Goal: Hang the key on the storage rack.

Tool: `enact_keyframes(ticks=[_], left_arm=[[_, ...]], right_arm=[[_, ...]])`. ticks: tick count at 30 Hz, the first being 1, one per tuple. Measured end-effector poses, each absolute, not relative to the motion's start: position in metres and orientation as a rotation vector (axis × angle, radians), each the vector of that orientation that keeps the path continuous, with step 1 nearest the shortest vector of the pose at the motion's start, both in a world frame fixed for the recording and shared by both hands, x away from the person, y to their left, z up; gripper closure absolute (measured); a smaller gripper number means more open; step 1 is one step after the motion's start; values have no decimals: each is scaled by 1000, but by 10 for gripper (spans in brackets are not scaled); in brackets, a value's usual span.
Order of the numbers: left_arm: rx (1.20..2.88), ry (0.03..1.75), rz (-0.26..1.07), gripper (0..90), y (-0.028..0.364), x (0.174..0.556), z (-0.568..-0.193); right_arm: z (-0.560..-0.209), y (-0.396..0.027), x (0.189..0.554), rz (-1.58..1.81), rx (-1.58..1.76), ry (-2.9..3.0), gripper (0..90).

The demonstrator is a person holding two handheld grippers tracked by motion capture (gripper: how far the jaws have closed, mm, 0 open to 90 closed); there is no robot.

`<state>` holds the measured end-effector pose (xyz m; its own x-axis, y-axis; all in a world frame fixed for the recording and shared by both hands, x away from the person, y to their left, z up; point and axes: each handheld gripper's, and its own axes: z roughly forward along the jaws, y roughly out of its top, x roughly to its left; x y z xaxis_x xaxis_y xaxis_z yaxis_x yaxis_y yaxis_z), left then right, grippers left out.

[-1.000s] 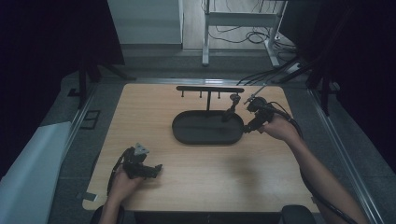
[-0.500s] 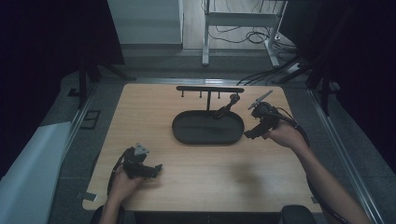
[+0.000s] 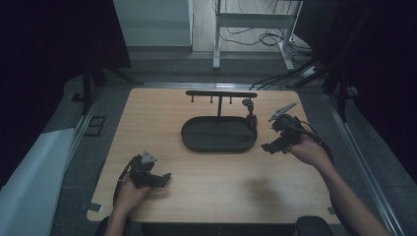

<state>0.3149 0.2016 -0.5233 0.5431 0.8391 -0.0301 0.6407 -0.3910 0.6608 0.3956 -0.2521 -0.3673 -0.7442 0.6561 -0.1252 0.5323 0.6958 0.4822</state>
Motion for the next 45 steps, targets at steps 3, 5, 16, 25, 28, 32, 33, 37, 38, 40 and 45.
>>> enact_keyframes(ticks=[3, 5, 16, 25, 28, 32, 33, 37, 38, 40, 45], left_arm=[[2156, 1189, 413, 0, 201, 315, -523], [2156, 1188, 413, 0, 202, 315, -523], [2154, 1194, 410, 0, 201, 315, -523], [2160, 1193, 412, 0, 201, 315, -523], [2161, 1193, 410, 0, 201, 315, -523], [2159, 1196, 412, 0, 201, 315, -523], [2158, 1196, 413, 0, 201, 315, -523], [2159, 1196, 413, 0, 201, 315, -523], [2157, 1196, 414, 0, 201, 315, -523], [2157, 1196, 414, 0, 201, 315, -523], [2157, 1196, 414, 0, 201, 315, -523]], right_arm=[[-369, -256, 391, 624, 936, 2608, 0], [-369, -258, 387, 638, 935, 2597, 0], [-376, -271, 363, 701, 942, 2526, 0], [-396, -280, 345, 751, 971, 2503, 0], [-406, -280, 339, 765, 978, 2490, 0], [-420, -278, 333, 787, 991, 2472, 0], [-424, -278, 332, 793, 993, 2469, 0], [-438, -276, 328, 831, 1008, 2455, 0], [-440, -275, 327, 839, 1016, 2447, 0], [-448, -274, 325, 856, 1021, 2439, 0], [-464, -271, 322, 885, 1045, 2412, 0]])
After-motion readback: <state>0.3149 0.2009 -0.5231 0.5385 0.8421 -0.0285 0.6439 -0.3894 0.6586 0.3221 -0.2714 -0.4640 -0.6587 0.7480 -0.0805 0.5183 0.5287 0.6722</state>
